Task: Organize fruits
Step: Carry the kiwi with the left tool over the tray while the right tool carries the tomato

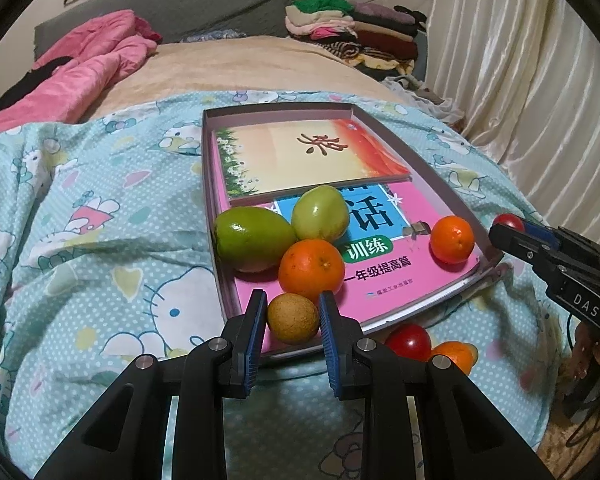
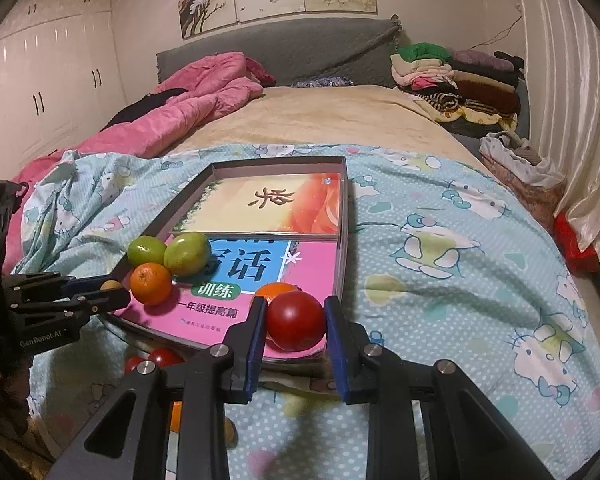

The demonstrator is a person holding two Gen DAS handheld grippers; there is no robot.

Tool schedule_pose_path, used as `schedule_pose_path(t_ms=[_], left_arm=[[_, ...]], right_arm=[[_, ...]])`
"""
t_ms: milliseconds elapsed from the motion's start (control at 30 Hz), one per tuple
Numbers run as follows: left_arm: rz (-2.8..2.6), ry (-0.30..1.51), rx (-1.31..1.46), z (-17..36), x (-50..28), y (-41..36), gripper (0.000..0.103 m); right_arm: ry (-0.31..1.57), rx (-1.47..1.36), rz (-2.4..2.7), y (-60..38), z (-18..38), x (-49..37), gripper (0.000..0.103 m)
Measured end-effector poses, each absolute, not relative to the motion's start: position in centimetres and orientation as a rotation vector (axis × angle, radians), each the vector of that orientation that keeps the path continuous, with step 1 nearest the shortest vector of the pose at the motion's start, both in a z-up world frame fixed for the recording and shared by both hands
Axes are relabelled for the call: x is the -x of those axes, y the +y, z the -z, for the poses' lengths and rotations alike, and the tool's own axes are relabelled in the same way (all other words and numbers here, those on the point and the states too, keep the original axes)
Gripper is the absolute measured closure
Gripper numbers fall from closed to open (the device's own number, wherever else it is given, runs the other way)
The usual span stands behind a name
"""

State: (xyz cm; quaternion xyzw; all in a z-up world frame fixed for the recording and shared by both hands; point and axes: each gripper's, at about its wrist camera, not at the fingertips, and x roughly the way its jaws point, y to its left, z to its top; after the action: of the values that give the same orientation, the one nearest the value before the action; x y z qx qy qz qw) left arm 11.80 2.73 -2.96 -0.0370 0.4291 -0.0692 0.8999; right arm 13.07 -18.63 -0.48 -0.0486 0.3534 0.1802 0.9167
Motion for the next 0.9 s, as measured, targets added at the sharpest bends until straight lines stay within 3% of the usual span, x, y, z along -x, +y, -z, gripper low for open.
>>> schedule_pose_path(t_ms=[900], left_arm=[[0.151, 0.896, 0.079, 3.5, -12.3, 2.3, 0.076]], right_arm=[[0.762, 0.167, -0.371, -17.6, 2.0, -13.7, 0.074]])
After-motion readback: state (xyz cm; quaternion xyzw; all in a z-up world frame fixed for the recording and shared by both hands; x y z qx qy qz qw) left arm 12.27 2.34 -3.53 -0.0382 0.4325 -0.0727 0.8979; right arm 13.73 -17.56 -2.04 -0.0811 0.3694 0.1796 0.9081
